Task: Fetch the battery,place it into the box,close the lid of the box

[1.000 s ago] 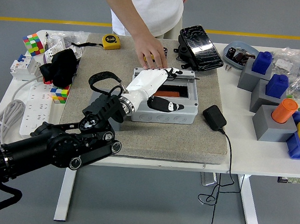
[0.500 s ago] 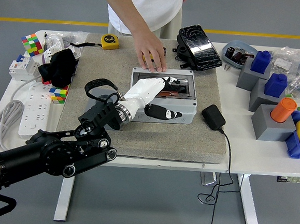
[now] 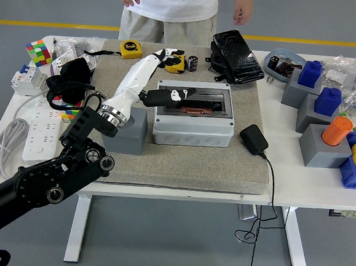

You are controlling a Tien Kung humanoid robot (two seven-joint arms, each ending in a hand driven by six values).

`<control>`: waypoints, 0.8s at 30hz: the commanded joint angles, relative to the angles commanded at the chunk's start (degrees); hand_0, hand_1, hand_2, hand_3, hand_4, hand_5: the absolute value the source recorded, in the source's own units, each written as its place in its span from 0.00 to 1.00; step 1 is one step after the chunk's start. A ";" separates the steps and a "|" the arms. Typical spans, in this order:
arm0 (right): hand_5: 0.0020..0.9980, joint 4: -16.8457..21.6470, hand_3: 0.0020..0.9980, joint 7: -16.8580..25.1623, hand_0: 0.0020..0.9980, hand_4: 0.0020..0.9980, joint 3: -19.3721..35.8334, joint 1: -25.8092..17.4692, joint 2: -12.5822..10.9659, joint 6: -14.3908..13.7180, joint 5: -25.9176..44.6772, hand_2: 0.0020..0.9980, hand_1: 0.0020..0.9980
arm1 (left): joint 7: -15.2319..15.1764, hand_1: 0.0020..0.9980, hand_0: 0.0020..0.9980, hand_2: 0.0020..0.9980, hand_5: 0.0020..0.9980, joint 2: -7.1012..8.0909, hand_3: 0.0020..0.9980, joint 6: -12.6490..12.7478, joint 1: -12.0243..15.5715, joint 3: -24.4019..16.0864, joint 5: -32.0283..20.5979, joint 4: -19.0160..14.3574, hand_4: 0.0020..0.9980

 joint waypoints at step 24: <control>0.70 -0.07 0.69 -0.02 0.70 1.00 0.35 0.18 0.17 0.03 0.03 0.72 0.72 | -12.00 0.72 0.68 0.72 0.33 2.29 0.78 -1.84 16.42 -25.43 -27.30 -2.03 0.94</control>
